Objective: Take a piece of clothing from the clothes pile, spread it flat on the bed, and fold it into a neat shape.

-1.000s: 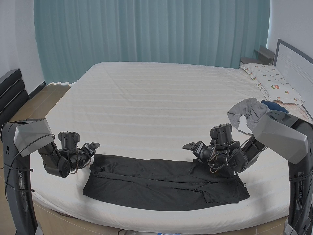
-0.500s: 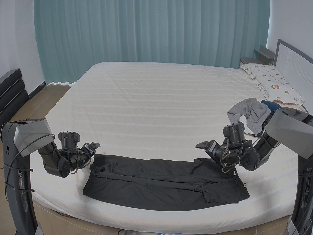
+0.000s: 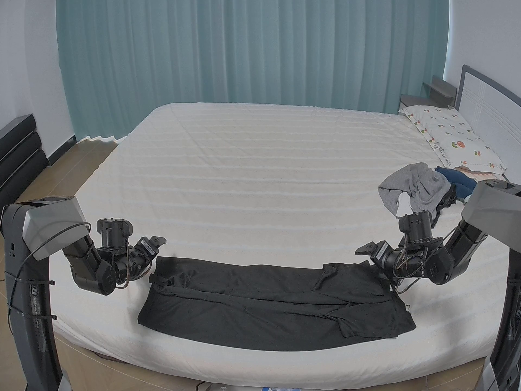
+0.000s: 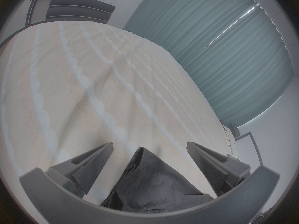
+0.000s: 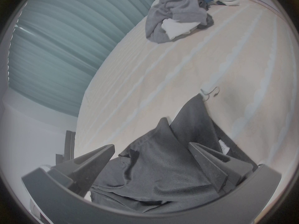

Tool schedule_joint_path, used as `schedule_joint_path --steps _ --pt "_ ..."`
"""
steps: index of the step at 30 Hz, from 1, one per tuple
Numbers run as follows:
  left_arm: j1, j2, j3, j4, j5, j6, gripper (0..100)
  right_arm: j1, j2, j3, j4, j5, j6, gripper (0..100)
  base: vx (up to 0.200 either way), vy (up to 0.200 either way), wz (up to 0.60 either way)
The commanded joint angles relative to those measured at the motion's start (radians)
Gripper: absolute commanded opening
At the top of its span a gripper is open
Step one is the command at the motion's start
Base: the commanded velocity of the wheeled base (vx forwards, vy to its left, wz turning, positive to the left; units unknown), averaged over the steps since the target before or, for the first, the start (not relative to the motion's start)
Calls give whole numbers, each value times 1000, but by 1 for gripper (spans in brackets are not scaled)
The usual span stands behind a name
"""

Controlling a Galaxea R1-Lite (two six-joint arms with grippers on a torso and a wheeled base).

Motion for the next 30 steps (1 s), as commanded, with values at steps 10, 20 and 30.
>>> schedule_joint_path --steps 10,20,30 --pt "-22 -253 223 113 -53 45 100 32 -328 334 -80 -5 12 100 0 0 0" --pt "-212 -337 419 15 -60 40 100 86 -378 471 -150 -8 18 100 0 0 0" --pt "-320 -208 345 23 -30 49 100 112 -404 568 -242 -10 15 100 0 0 0"
